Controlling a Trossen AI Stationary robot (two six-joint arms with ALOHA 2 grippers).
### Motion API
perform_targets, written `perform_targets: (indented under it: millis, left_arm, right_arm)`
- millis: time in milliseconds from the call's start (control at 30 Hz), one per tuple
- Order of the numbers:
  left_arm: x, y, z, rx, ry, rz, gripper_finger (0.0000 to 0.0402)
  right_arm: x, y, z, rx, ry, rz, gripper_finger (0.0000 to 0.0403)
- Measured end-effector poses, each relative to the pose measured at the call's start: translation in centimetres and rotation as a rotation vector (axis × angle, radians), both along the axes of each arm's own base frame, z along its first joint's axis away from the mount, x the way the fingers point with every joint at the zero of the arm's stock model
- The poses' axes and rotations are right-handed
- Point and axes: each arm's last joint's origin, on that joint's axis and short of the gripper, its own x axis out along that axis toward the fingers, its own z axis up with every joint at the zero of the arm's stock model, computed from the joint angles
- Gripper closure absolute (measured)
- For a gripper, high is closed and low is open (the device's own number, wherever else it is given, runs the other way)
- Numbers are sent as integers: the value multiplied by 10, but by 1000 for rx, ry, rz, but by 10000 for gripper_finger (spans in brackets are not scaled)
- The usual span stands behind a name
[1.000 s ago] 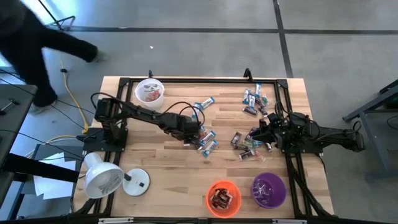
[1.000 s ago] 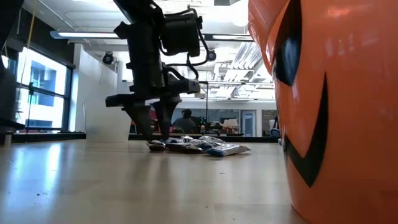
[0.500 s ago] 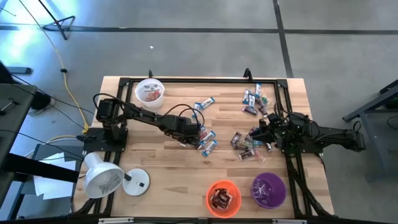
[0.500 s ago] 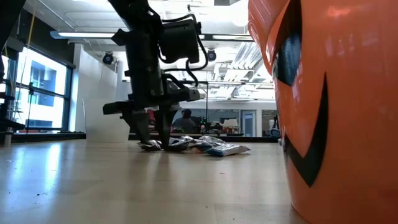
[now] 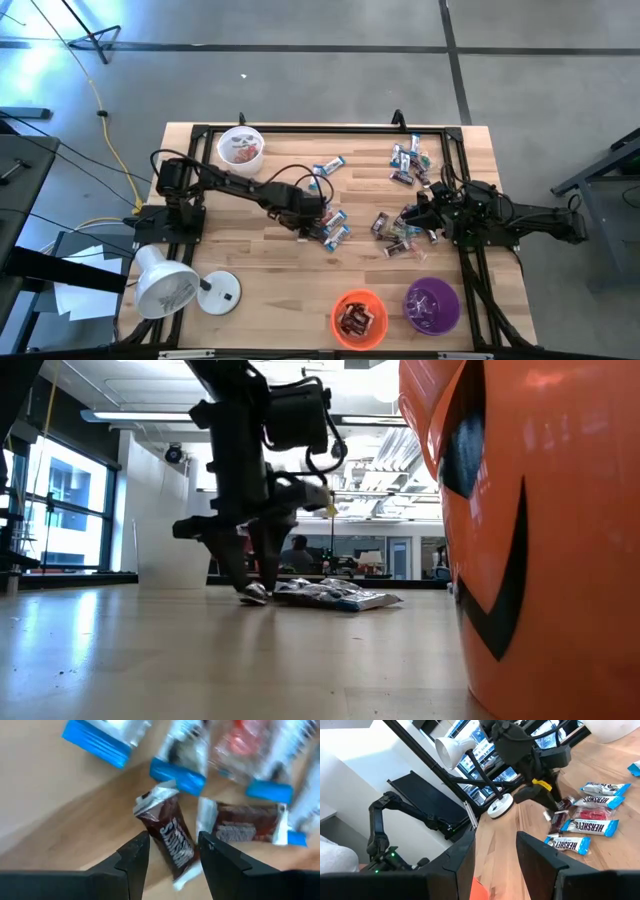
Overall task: Organize candy in baskets
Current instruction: Put the brown chocolate into the orange bucket
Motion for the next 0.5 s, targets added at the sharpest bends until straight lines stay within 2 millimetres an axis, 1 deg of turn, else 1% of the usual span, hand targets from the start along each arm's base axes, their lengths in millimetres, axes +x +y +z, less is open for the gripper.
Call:
perform_targets:
  millis: [233,500]
  left_arm:
    - [-2,1,1,12,23,-23,245]
    - [-3,4,-1,100,49,7,245]
  right_arm:
    - [0,0,0,0,0,0,265]
    - [0,0,0,0,0,0,265]
